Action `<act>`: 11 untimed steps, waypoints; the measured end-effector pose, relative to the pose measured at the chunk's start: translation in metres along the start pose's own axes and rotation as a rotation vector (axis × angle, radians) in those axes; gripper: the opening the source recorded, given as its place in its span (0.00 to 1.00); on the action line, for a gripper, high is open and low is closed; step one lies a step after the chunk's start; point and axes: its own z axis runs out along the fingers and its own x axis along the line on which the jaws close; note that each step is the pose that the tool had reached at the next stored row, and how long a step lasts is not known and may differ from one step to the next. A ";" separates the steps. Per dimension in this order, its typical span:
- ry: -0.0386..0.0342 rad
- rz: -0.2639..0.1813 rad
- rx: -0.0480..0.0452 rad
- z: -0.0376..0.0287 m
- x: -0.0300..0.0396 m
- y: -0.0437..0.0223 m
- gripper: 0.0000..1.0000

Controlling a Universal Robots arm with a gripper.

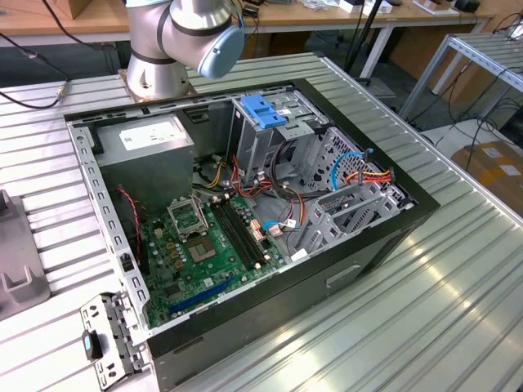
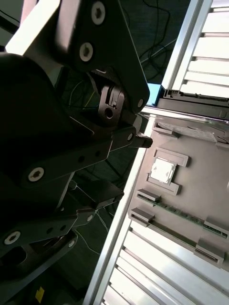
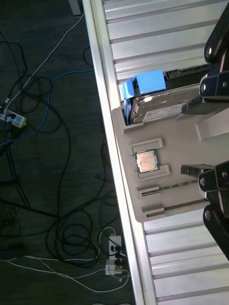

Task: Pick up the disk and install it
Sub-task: 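Pick up the disk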

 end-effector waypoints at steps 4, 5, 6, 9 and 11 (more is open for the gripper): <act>-0.0001 0.000 0.0000 0.0001 -0.0011 0.0002 0.54; 0.0000 0.000 0.0000 0.0001 -0.0013 0.0002 0.54; 0.0000 0.000 0.0000 0.0001 -0.0016 0.0003 0.54; 0.0000 0.000 -0.0001 0.0002 -0.0024 0.0004 0.54; 0.0000 0.000 0.0000 0.0002 -0.0029 0.0005 0.54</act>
